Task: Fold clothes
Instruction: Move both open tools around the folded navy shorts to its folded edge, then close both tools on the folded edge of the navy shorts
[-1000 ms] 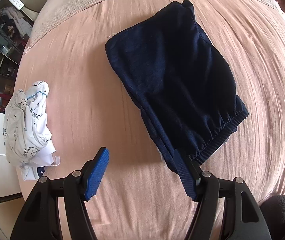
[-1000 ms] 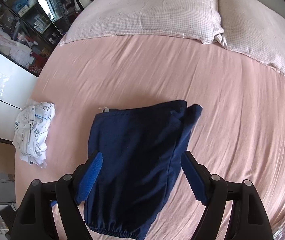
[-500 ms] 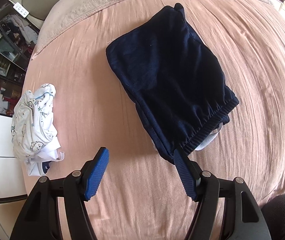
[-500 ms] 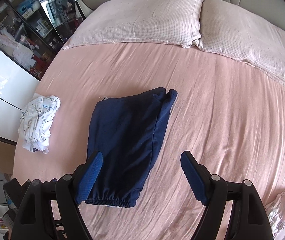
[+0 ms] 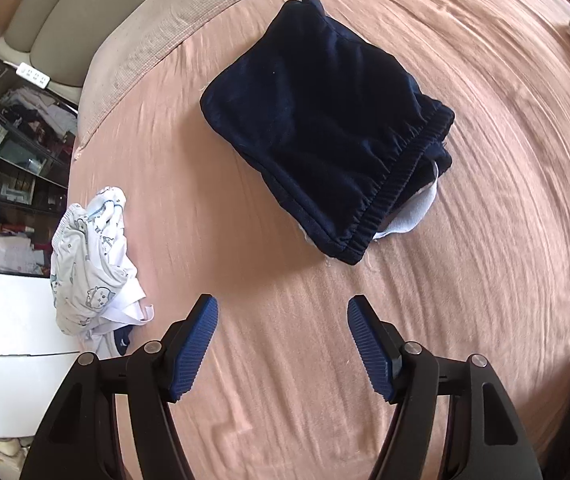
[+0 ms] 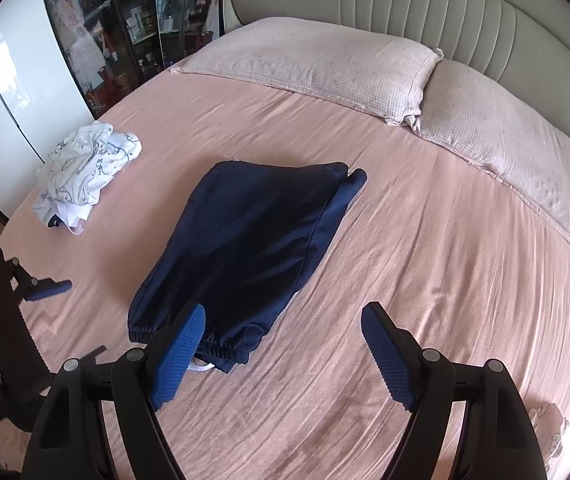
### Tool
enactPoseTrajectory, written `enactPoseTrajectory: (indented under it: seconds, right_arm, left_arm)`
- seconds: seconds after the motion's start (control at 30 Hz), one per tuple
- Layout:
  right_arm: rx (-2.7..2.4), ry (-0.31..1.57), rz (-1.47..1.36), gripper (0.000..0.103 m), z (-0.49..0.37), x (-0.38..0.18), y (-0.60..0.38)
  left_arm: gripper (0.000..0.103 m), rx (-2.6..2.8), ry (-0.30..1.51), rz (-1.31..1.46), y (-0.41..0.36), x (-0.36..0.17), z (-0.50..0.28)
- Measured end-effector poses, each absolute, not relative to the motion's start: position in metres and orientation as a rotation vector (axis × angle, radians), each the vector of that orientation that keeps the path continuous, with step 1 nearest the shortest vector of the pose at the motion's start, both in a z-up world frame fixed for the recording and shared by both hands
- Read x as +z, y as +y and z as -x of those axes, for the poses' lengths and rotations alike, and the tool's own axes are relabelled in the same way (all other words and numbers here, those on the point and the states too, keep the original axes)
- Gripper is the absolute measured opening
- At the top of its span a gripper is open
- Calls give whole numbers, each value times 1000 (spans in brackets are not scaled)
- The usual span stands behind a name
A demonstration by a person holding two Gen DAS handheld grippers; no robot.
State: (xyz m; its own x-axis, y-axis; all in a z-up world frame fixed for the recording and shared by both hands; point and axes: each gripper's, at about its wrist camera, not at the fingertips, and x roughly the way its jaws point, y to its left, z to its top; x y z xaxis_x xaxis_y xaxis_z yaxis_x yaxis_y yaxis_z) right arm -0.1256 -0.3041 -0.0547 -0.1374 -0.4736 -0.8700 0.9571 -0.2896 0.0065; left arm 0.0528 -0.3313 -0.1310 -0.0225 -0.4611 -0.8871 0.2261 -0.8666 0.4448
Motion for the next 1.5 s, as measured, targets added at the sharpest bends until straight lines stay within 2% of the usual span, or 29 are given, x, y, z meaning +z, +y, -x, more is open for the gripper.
enactPoseTrajectory:
  seconds: [0.1, 0.5, 0.67, 0.83, 1.03, 1.17, 1.3, 1.5]
  right_arm:
    - [-1683, 740, -891, 81, 118, -59, -293]
    - [-1692, 1048, -632, 80, 90, -118, -271]
    - [-1638, 1294, -395, 80, 62, -161, -267]
    - [-1514, 1419, -217, 80, 35, -190, -261]
    - [-1453, 1499, -36, 80, 14, -206, -266]
    - [-1465, 1502, 3, 80, 10, -211, -271]
    - [-1473, 1535, 85, 87, 3, -216, -271]
    - [-1490, 1551, 135, 92, 1, -217, -275]
  left_arm:
    - [77, -1940, -309, -1780, -336, -132, -64]
    - [79, -2216, -518, -1640, -352, -157, -64]
    - [79, -2223, -827, -1550, -342, -182, -71]
    - [79, -2193, -1136, -1466, -331, -207, -84]
    - [80, -2223, -1133, -1386, -331, -204, -83]
    - [81, -2200, -1219, -1356, -327, -207, -83]
    - [81, -2171, -1322, -1332, -323, -212, -81]
    - [81, -2168, -1326, -1277, -322, -213, -72]
